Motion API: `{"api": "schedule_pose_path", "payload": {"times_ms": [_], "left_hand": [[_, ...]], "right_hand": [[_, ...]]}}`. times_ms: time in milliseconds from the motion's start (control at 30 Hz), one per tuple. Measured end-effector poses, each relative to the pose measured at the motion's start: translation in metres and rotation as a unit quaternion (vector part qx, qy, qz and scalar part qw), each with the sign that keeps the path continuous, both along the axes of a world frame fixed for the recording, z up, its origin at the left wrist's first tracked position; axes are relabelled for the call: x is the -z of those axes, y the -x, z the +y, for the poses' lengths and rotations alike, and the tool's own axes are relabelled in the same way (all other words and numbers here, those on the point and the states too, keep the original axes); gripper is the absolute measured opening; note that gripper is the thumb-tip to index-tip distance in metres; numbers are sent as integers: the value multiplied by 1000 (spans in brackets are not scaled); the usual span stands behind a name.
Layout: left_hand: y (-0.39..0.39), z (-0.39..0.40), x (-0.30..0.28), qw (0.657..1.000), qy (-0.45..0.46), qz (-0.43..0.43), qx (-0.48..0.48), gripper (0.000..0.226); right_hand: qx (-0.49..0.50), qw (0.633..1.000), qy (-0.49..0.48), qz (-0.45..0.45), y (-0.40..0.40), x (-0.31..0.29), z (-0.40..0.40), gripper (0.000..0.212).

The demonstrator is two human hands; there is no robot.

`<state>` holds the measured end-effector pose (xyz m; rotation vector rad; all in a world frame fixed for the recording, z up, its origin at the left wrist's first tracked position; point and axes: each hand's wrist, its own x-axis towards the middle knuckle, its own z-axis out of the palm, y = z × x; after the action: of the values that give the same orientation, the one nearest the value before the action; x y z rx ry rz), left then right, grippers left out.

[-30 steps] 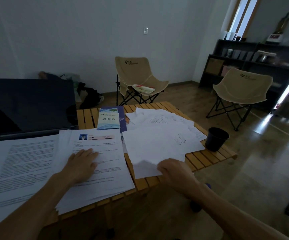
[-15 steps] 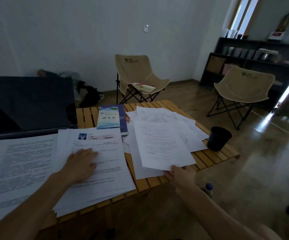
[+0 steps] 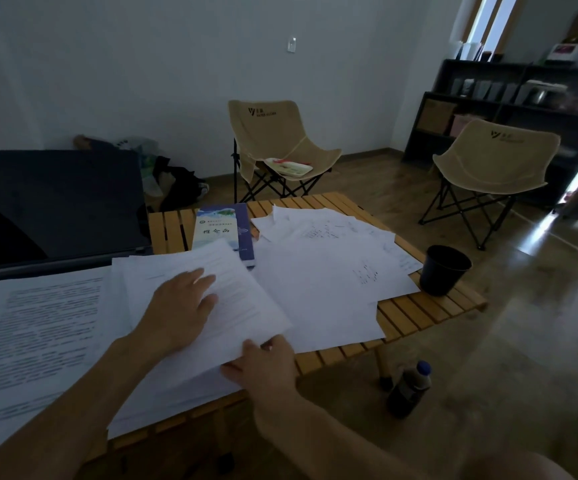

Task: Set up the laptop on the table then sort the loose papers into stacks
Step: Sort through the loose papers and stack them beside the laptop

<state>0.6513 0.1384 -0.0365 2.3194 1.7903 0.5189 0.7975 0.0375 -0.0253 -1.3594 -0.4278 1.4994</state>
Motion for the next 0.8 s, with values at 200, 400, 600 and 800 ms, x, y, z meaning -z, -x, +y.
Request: {"api": "schedule_pose_path", "payload": {"times_ms": [200, 400, 600, 800], "left_hand": [[49, 13, 42, 993, 50, 102, -6, 46], [46, 18, 48, 994, 43, 99, -11, 45], [43, 16, 44, 996, 50, 78, -14, 45], [45, 15, 41, 995, 41, 87, -13, 44]], "right_hand": [[-218, 856, -111, -455, -54, -7, 17, 25], [-467, 515, -103, -712, -163, 13, 33, 101], [-398, 523, -247, -712, -173, 9, 22, 17], [102, 893, -197, -391, -164, -6, 36, 21]]}}
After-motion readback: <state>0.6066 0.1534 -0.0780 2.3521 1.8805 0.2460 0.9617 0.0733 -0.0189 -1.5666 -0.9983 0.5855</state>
